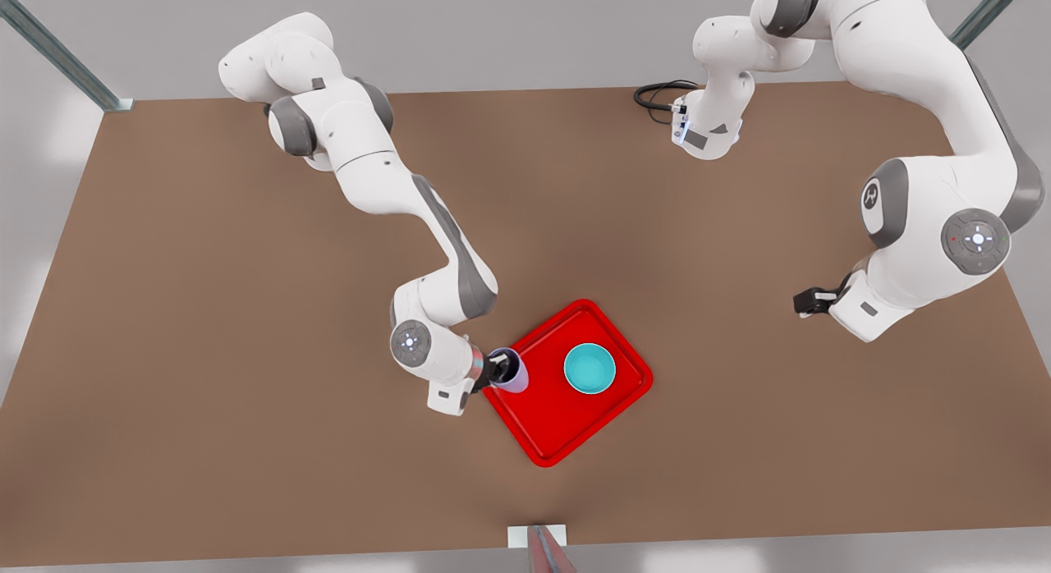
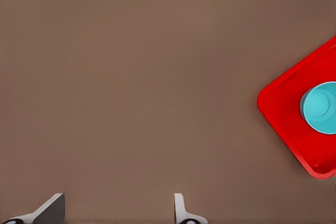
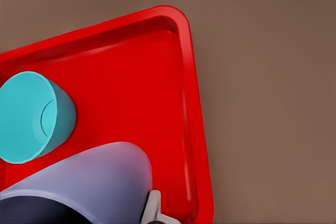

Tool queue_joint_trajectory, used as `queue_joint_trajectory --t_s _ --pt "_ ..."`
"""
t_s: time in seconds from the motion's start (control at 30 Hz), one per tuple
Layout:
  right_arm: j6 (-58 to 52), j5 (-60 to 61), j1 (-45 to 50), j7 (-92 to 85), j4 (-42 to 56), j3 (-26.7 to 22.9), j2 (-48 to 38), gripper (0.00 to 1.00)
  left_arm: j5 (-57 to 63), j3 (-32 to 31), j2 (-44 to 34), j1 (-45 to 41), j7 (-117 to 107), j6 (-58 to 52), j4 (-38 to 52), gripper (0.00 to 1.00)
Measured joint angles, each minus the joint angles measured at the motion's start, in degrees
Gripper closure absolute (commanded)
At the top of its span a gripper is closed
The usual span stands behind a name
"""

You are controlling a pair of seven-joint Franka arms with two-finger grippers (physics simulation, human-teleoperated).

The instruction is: Place the bowl on the tray with the left arm and the cup on the tray with the right arm

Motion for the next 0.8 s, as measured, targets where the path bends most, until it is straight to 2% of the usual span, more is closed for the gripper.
queue_joint_trajectory --t_s 0.43,0.47,0.5,0.8 --pt "2.3 0.0 0.2 0.0 -0.3 1.3 1.9 0.79 0.0 0.0 0.0 0.0 -0.1 0.2 0.0 0.00" --pt "2.3 0.0 0.2 -0.1 -0.3 1.3 1.9 0.42 0.0 0.0 0.0 0.0 -0.1 0.2 -0.1 0.00" --pt "2.4 -0.5 0.1 -0.1 -0.4 1.3 1.9 0.00 0.0 0.0 0.0 0.0 -0.1 0.2 -0.1 0.00" --pt "3.4 -0.7 0.2 0.0 -0.5 1.4 1.9 0.00 0.0 0.0 -0.2 0.0 -0.1 0.1 -0.1 0.00"
